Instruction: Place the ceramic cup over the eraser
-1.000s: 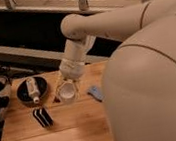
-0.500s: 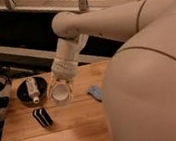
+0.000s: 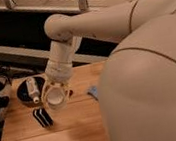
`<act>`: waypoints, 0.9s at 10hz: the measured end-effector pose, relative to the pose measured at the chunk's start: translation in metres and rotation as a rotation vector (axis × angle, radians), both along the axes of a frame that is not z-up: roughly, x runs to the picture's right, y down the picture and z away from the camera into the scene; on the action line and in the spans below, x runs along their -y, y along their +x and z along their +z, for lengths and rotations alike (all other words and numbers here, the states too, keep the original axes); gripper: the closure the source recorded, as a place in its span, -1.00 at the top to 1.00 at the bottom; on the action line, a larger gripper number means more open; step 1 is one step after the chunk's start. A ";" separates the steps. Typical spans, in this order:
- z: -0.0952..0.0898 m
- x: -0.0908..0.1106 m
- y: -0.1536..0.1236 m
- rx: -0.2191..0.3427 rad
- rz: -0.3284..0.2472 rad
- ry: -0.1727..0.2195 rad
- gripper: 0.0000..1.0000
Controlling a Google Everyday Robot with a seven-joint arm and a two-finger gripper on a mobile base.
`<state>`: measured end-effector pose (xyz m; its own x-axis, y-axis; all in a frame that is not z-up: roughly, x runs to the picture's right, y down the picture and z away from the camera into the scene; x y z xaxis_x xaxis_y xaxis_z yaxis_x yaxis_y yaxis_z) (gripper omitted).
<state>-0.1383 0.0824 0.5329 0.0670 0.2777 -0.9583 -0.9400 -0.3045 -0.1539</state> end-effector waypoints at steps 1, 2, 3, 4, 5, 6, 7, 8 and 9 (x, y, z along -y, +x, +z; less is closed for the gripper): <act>-0.003 -0.003 -0.004 0.005 -0.002 0.000 -0.98; -0.003 -0.003 -0.004 0.005 -0.002 0.000 -0.98; 0.000 -0.001 -0.003 0.010 -0.008 -0.002 -0.98; 0.004 0.001 -0.009 0.026 -0.018 -0.001 -0.98; 0.007 0.003 -0.021 0.047 -0.032 -0.001 -0.98; 0.011 0.007 -0.036 0.068 -0.046 -0.001 -0.98; 0.016 0.009 -0.053 0.091 -0.067 -0.010 -0.98; 0.022 0.005 -0.072 0.122 -0.099 -0.032 -0.98; 0.025 0.002 -0.082 0.141 -0.114 -0.043 -0.98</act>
